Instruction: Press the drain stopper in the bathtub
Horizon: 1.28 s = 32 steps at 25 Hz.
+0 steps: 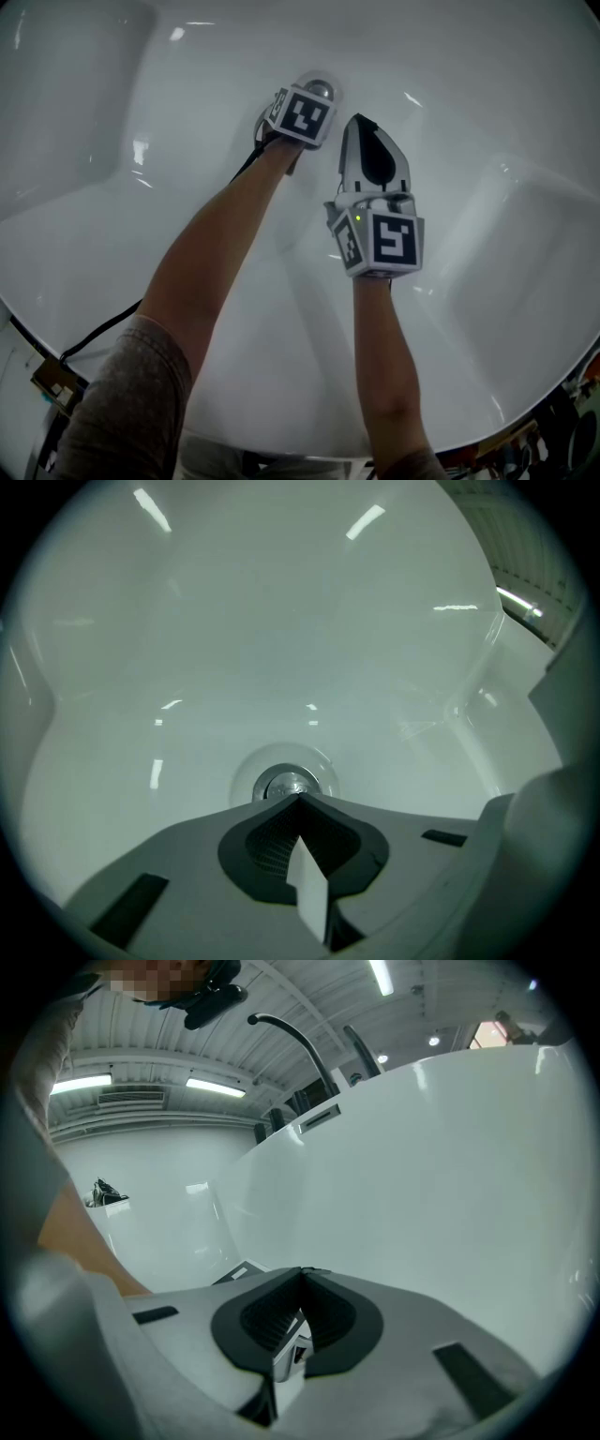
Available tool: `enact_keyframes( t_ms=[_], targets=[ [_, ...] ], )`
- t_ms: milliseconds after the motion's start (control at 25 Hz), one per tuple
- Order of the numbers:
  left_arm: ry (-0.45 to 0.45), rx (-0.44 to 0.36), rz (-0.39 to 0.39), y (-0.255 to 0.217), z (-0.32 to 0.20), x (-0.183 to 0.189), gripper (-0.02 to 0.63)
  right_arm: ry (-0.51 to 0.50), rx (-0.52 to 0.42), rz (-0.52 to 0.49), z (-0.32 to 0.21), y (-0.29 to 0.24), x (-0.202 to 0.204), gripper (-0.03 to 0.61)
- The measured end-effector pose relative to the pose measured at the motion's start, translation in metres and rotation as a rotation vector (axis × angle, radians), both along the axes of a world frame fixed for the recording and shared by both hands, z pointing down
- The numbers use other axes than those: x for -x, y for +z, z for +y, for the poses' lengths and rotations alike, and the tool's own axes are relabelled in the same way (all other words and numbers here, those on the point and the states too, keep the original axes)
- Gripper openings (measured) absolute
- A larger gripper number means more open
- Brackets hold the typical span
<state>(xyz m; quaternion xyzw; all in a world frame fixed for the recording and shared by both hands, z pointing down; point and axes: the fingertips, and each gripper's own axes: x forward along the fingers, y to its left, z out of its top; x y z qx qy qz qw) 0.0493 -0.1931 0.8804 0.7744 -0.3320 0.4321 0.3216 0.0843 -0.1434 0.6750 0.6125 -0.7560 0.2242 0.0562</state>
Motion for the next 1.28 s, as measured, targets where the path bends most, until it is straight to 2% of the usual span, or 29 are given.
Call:
enact_keyframes(
  t_ms=[320,600,800,1040,1280],
  targets=[
    [-0.015,0.013,0.022,-0.054,0.016,0.006,0.011,0.002,0.008,0.023,0.008,-0.039,-0.002,0.006],
    [-0.044,0.028,0.011,-0.135,0.033,0.016,0.011,-0.011,0.018,0.048,0.021,-0.1,-0.004,0.006],
    [-0.051,0.006,0.068,-0.202,0.039,0.009,0.011,-0.021,0.025,0.063,0.036,-0.153,-0.003,0.006],
    [-0.076,0.005,0.057,-0.275,0.051,0.011,0.011,-0.037,0.016,0.062,0.048,-0.214,-0.003,0.006],
    [-0.096,-0.008,0.085,-0.349,0.072,0.013,0.011,-0.061,0.008,0.054,0.061,-0.278,0.004,0.006]
  ],
)
